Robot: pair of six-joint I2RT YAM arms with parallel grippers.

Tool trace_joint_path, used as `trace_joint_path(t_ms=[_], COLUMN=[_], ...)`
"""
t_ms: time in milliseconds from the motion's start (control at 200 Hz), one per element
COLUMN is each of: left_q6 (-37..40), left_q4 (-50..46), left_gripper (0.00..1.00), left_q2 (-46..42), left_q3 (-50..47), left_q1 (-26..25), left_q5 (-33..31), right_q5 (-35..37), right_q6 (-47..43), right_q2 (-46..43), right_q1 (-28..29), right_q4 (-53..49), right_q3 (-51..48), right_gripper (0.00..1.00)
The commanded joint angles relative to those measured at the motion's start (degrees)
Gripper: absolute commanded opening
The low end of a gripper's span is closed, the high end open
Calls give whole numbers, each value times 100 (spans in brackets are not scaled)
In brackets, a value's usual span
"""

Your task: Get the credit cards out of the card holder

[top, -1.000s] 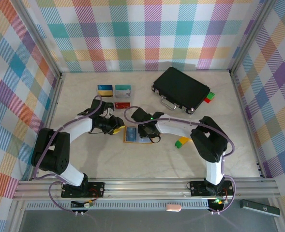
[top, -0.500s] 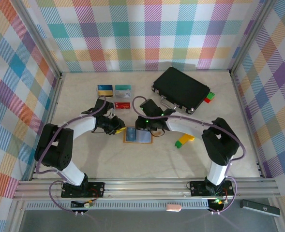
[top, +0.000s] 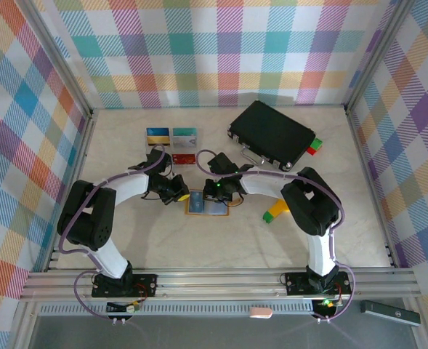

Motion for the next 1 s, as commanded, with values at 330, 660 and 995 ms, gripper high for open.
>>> trace_joint_path(t_ms=[330, 660, 995], left_q6=[85, 119, 127], left_q4=[-122, -136, -142], left_gripper=[5, 5, 4], left_q2=[294, 399, 433], left_q3=[-88, -142, -167], left_q1=[-94, -90, -98], left_q5=[-216, -291, -328], right_q5=[-478, -612, -635], right_q6=[155, 267, 302], right_q2=[116, 238, 321], right_q1=[-151, -204, -221], right_q4=[379, 468, 448], right_q3=[-42, -103, -121], right_gripper=[13, 14, 14])
